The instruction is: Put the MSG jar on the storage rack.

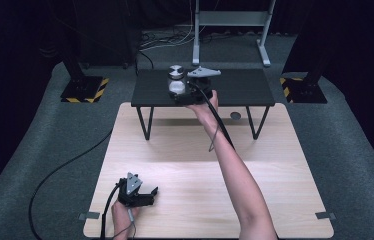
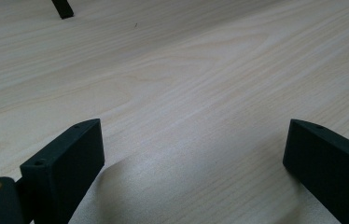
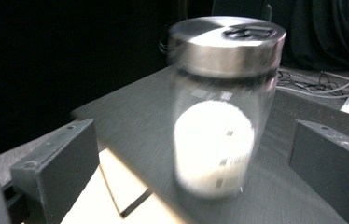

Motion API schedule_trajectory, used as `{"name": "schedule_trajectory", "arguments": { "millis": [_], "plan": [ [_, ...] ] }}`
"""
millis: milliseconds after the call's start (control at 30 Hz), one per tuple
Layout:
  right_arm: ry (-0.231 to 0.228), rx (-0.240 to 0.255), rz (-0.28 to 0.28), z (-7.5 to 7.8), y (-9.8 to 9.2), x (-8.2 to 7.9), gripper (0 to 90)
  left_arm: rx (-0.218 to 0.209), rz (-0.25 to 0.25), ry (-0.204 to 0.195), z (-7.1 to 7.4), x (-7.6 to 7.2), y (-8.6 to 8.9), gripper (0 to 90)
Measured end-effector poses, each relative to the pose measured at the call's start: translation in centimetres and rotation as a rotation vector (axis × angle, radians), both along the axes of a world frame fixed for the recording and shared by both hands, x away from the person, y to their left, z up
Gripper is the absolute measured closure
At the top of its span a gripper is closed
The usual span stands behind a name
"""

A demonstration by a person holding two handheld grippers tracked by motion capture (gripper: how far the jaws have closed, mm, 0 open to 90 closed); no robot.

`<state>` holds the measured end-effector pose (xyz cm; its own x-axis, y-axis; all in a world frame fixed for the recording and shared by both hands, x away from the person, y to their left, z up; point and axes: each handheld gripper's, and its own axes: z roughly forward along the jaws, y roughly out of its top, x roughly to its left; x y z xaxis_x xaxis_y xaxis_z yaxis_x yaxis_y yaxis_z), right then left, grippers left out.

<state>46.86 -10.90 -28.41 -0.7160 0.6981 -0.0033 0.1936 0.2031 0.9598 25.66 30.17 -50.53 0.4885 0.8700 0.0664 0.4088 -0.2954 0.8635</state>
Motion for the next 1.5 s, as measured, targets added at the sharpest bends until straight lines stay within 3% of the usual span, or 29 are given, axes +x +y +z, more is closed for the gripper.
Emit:
{"name": "schedule_trajectory", "arguments": {
  "millis": [267, 467, 600, 833, 1033, 1500],
  "plan": [
    [-0.033, -0.030, 0.049, -1.0, -3.0, -5.1, 0.0, -0.003, 0.003, 0.001, 0.0, 0.0, 0.0, 4.8],
    [-0.016, -0.044, 0.055, -2.8, -5.3, -8.1, 0.0, -0.002, 0.002, 0.001, 0.0, 0.0, -0.1, 4.7],
    [-0.002, -0.040, 0.050, -4.9, -7.2, -10.5, 0.0, -0.002, 0.003, 0.000, 0.0, 0.0, -0.1, 4.7],
    [0.061, -0.060, 0.039, -8.8, -9.6, -13.4, 0.0, -0.002, 0.004, -0.001, 0.0, 0.0, -0.1, 4.7],
    [0.110, -0.101, 0.029, -11.5, -10.6, -14.7, 0.0, -0.002, 0.004, -0.002, 0.0, 0.0, -0.1, 4.7],
    [0.173, -0.090, 0.002, -15.2, -12.1, -15.8, 0.0, 0.000, 0.002, -0.001, 0.0, 0.0, -0.1, 4.7]
  ]
}}
